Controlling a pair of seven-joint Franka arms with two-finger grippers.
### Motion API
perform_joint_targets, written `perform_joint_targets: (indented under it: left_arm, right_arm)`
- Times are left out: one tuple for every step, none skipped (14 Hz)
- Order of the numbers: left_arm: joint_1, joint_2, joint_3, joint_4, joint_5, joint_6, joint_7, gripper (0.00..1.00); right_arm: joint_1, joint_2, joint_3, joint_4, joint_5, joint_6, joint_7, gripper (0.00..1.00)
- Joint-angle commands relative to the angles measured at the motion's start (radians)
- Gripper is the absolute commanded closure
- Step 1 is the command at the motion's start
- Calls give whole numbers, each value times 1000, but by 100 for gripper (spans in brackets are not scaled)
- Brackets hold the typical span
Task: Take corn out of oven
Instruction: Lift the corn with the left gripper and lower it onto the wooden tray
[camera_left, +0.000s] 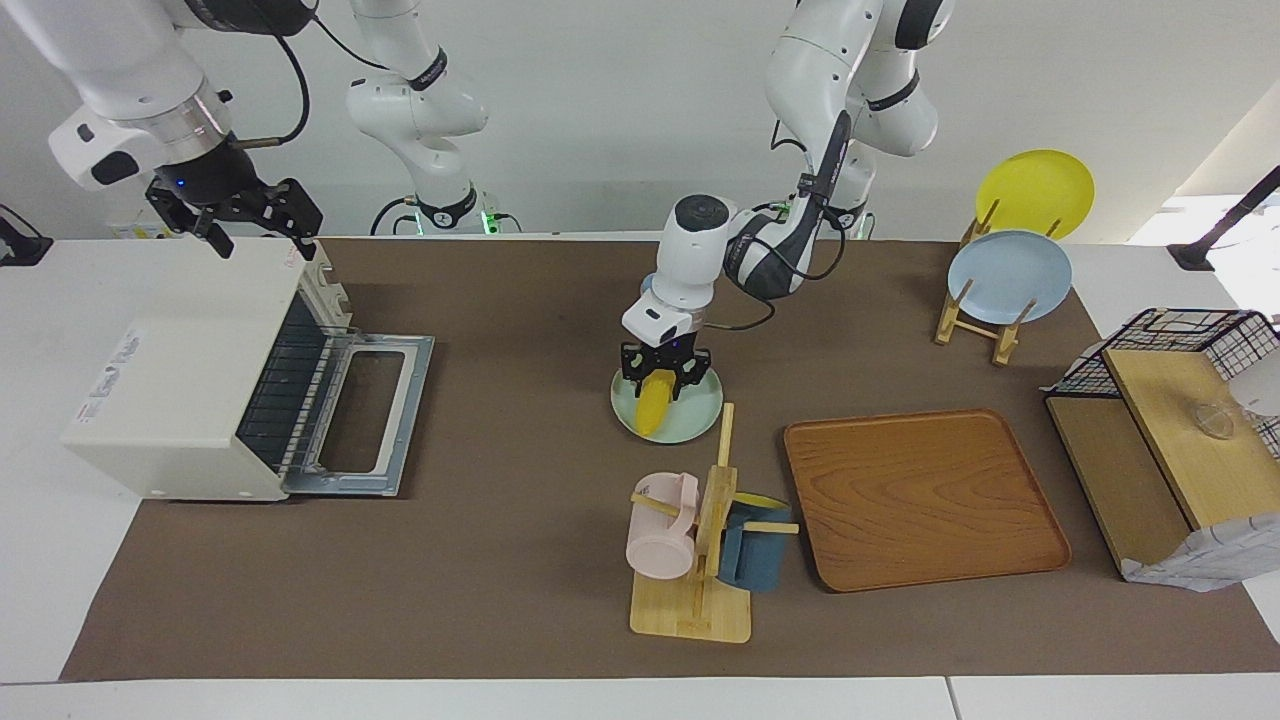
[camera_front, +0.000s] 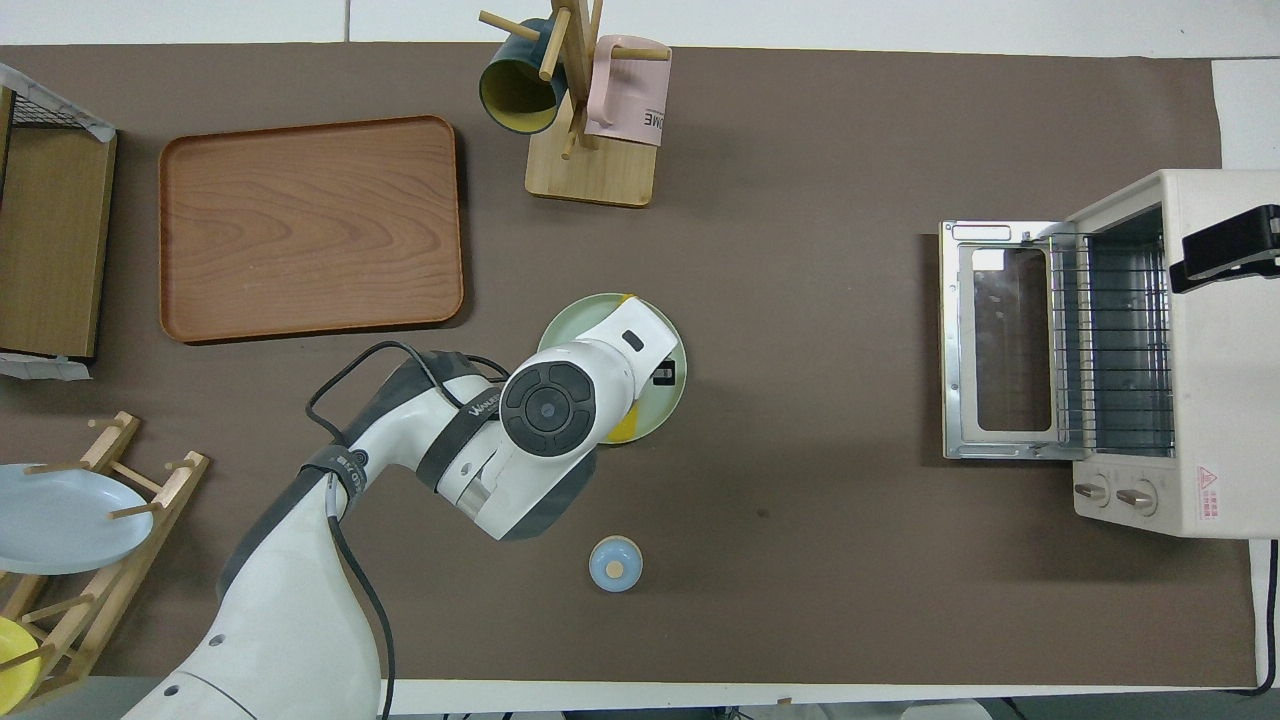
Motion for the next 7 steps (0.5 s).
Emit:
perform_joint_targets:
  left_arm:
    - [36, -11, 17, 52, -9, -84, 57, 100]
    - [112, -28, 17, 79, -7, -159, 120, 100]
    - [178, -57, 16, 111, -7, -248, 190, 100]
    - [254, -66, 17, 151, -7, -335, 273, 100]
    - [321, -62, 17, 179, -7, -370, 356, 100]
    - [389, -57, 17, 178, -7, -359, 449, 100]
    - [465, -51, 17, 165, -8, -333, 566, 100]
  right_arm:
    - [-5, -38, 11, -58, 12, 31, -8, 0]
    - [-2, -35, 11, -67, 14, 54, -7, 0]
    - [12, -39, 13, -124, 17, 117, -9, 0]
    - [32, -52, 14, -194, 31, 199, -12, 0]
    - [67, -61, 17, -265, 72, 288, -4, 7]
    - [117, -53, 16, -323, 75, 360, 3, 35]
    - [127, -29, 16, -389, 75, 431, 23, 55]
